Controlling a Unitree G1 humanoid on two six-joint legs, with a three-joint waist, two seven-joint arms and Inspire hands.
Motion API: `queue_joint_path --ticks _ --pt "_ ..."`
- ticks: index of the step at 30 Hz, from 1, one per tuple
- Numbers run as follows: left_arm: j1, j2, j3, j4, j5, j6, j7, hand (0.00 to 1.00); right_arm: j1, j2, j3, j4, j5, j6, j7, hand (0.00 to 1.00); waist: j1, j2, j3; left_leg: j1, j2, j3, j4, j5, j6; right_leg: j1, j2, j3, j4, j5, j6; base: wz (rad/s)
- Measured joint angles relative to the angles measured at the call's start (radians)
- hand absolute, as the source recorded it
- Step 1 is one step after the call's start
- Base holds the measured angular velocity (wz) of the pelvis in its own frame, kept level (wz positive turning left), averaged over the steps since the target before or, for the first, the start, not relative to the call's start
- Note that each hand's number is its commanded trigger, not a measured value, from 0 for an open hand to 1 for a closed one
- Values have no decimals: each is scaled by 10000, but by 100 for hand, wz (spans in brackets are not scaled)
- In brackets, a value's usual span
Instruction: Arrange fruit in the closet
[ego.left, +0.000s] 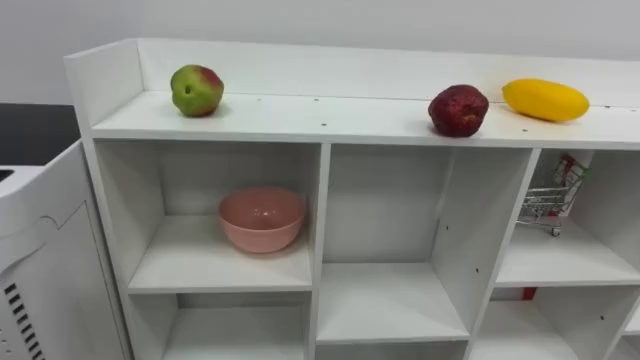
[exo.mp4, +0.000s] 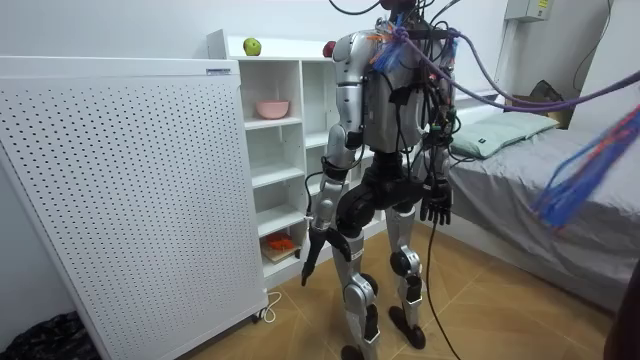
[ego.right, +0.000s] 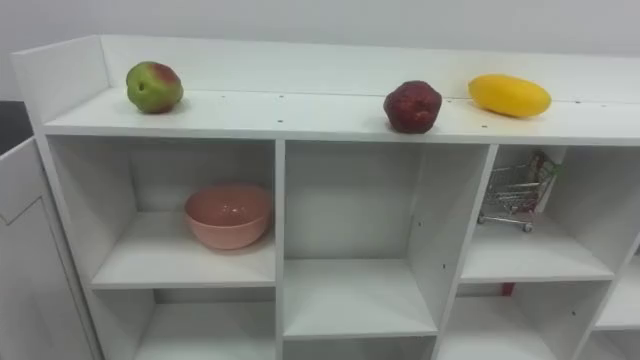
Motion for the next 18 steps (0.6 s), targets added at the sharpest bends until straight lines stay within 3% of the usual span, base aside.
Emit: queue_joint_path --ticks 12,18 --pt "-41 3 6 -4 -6 -2 -19 0 -100 5 -23 -179 44 148 -125 0 14 89 12 99 -3 30 -60 0 0 40 5 43 10 0 0 -1" --pt "-95 8 4 -131 121 -309 94 0 -79 32 -600 -1891 162 -126 -780 0 -54 278 32 82 -3 73 -110 0 0 21 5 59 -1 0 1 -3"
